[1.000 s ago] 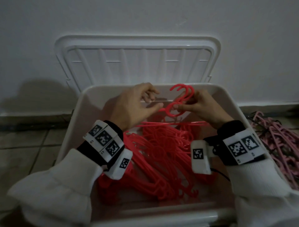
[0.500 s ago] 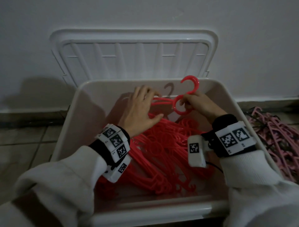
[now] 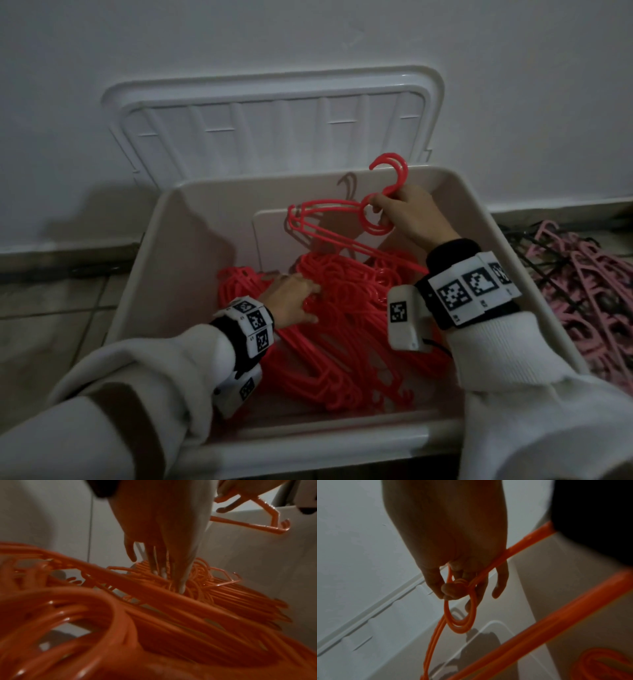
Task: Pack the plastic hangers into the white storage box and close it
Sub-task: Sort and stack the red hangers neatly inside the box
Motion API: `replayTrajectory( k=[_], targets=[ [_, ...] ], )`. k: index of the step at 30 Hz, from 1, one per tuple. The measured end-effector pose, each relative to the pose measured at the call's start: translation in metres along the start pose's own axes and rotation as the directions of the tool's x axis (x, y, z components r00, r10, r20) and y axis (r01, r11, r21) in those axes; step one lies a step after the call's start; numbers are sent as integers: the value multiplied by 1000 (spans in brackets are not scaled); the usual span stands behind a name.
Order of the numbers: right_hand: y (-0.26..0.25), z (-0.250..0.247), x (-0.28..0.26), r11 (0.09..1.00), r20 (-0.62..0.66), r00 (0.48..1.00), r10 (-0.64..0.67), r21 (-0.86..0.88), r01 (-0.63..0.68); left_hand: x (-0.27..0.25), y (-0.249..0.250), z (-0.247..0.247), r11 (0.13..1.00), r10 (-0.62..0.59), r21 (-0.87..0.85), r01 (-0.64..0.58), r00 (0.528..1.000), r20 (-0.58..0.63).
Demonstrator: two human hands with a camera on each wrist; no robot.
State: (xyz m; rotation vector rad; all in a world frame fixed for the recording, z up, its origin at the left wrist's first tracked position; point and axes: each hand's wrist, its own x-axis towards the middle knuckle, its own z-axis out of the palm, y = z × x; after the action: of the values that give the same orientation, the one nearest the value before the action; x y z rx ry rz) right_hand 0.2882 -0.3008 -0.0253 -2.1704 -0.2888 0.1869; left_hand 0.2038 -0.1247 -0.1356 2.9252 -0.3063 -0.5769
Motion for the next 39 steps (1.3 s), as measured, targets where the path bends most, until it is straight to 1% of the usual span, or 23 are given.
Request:
replayTrajectory(
  k=[1,2,4,6,10,12,14,18,20,22,23,25,26,27,29,31,33,36,39],
  targets=[
    [0,0,0,1000,10,1000,-10,-8,10,1,0,1,1000,3,-18,-3,1000,-26],
    [1,1,0,1000,15,1000,-15,-17,15,2,-1,0,997,-10,-73,6,999,-51],
    [2,0,1,999,18,1000,-15,-41,16,3,-3,-5,982,-51,-184,40,997,-57],
    [2,-1,1,998,4,1000,-17,-59,17,4,-4,-13,974,-65,-222,49,996,-64],
    [2,-3,1,998,-40,999,-34,-60,31,8,-8,-29,956,-96,-289,46,982,-162],
    [1,-3,1,998,-58,997,-41,-56,38,8,-11,-37,951,-93,-308,30,977,-192],
    [0,-3,0,998,-73,997,-39,-43,36,7,-12,-46,936,-62,-353,-4,982,-176],
    [0,-6,1,999,-143,989,-40,-18,38,3,-11,-64,879,45,-471,-78,996,-81],
    [1,-8,2,1000,-179,984,-25,1,25,-1,-10,-74,838,82,-535,-111,994,-79],
    [-1,-8,2,999,-195,981,-8,38,15,-6,-8,-85,771,72,-626,-119,992,-101],
    [-2,-8,1,999,-207,978,-7,48,17,-10,-9,-90,727,47,-679,-106,993,-105],
    [-3,-8,0,998,-236,971,-30,52,43,-19,-11,-100,605,10,-794,-61,998,-69],
    [-4,-8,0,997,-254,966,-48,53,63,-26,-13,-106,548,16,-835,-44,999,-42],
    [-4,-8,0,995,-271,961,-61,55,79,-33,-15,-112,512,30,-858,-32,999,-19],
    [-5,-10,-1,993,-307,948,-82,57,104,-48,-18,-122,478,46,-878,-30,999,-9],
    [-7,-11,-2,990,-355,930,-95,68,127,-58,-20,-129,449,21,-893,-34,999,-27],
    [-8,-11,-2,985,-389,913,-120,72,160,-63,-21,-131,414,-15,-908,-60,997,-73],
    [-7,-11,-1,978,-415,895,-163,50,202,-64,-20,-125,411,-46,-903,-123,987,-155],
    [-6,-10,0,975,-428,884,-187,32,222,-64,-15,-115,402,-49,-900,-166,978,-202]
  ],
)
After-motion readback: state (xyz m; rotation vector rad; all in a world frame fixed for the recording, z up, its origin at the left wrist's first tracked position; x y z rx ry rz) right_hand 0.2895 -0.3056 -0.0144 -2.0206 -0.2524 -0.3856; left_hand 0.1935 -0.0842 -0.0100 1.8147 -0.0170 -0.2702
